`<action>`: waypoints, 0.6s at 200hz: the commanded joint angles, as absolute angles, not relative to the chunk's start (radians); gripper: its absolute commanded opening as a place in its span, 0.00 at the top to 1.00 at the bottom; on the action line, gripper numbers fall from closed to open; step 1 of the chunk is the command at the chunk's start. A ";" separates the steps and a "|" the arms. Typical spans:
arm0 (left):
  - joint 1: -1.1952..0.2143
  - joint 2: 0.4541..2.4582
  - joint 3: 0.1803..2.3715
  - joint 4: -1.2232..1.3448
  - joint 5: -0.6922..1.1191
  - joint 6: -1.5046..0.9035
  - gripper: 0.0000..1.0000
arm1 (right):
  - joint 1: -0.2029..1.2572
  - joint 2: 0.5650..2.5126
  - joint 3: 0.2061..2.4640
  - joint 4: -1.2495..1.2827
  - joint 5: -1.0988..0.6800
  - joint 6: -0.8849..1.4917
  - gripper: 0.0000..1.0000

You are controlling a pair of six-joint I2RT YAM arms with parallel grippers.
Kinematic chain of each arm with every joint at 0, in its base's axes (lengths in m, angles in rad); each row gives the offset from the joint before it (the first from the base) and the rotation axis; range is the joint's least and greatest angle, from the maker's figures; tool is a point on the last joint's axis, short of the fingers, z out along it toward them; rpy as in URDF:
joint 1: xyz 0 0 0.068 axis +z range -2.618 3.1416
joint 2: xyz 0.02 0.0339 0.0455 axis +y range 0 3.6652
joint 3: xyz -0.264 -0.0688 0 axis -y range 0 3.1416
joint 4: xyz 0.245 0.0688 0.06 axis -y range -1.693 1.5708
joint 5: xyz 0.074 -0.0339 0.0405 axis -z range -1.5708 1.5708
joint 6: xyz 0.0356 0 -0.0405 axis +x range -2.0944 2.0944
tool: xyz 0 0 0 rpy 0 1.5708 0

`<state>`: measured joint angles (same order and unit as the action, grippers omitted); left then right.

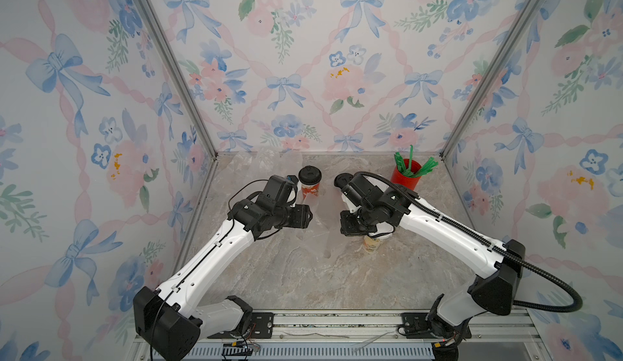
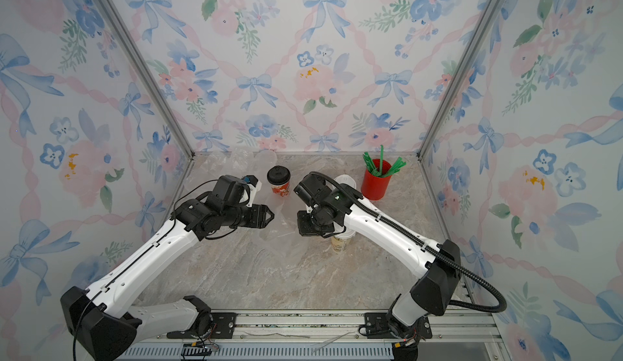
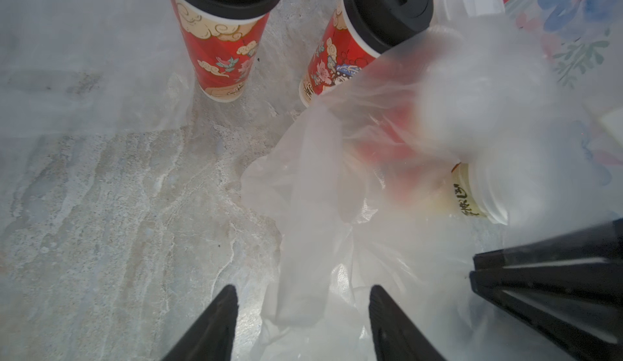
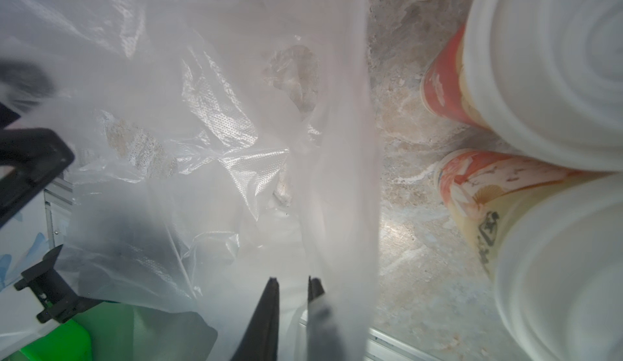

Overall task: Pack milk tea into plastic carrier bags
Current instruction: Adjust the plastic carrier bag at the center of the board.

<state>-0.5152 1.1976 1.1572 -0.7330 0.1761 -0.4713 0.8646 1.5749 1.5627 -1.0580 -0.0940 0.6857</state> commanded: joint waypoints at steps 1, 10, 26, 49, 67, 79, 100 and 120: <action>-0.493 1.171 1.126 -0.680 0.279 -0.482 0.51 | 0.867 1.568 1.552 -1.063 -0.102 0.684 0.76; -0.491 1.166 1.115 -0.672 0.297 -0.482 0.53 | 0.864 1.568 1.554 -1.063 -0.100 0.682 0.74; -0.492 1.166 1.098 -0.673 0.321 -0.469 0.52 | 0.861 1.565 1.554 -1.063 -0.100 0.678 0.72; -0.476 1.146 1.051 -0.678 0.311 -0.435 0.46 | 0.859 1.565 1.561 -1.063 -0.102 0.676 0.69; -0.412 1.128 1.002 -0.677 0.344 -0.410 0.44 | 0.859 1.566 1.567 -1.065 -0.104 0.672 0.67; -0.370 1.125 0.981 -0.678 0.393 -0.381 0.43 | 0.859 1.566 1.573 -1.065 -0.106 0.669 0.66; -0.336 1.124 0.974 -0.676 0.501 -0.321 0.47 | 0.860 1.565 1.579 -1.065 -0.114 0.665 0.65; -0.335 1.119 0.985 -0.662 0.597 -0.279 0.50 | 0.859 1.563 1.585 -1.062 -0.122 0.659 0.64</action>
